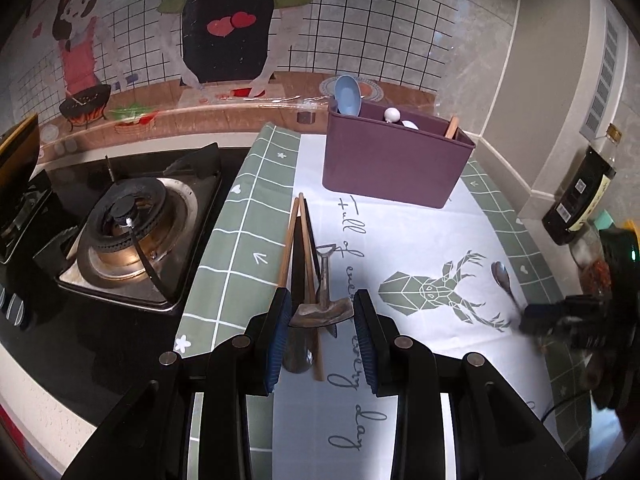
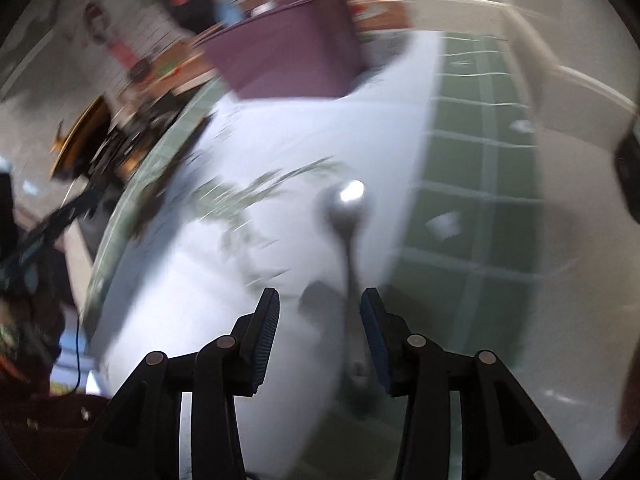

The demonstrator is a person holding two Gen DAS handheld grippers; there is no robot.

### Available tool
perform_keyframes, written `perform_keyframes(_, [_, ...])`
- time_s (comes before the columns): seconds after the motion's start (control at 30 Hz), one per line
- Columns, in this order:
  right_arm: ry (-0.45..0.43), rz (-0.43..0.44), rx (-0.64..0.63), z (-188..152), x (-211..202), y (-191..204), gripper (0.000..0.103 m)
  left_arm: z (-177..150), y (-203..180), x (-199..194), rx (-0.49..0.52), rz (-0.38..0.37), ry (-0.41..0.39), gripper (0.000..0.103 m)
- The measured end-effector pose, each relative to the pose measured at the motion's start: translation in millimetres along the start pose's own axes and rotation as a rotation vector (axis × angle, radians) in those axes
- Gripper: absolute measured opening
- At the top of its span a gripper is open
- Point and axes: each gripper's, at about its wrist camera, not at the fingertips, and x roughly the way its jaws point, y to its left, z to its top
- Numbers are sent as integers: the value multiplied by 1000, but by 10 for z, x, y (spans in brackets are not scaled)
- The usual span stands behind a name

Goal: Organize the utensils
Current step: 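Close the right gripper on the silver spoon lying on the mat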

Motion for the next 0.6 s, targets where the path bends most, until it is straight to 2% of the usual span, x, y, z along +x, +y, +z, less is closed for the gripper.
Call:
perform_keyframes(0.1, [-50, -100, -48, 55, -8, 164, 39, -7, 14, -20, -2, -10, 0, 33])
perform_keyframes(0.17, [-77, -154, -6, 151, -4, 114, 39, -18, 16, -25, -5, -11, 1, 33])
perform_keyframes(0.33, [-40, -230, 118, 363, 161, -73, 40, -74, 31, -29, -19, -17, 10, 33])
perform_keyframes(0.5, [-31, -314, 69, 484, 254, 0, 39, -84, 34, -51, -24, -13, 9, 33])
perform_keyframes(0.6, [-22, -365, -15, 510, 313, 94, 37, -72, 44, -75, -25, -11, 7, 33])
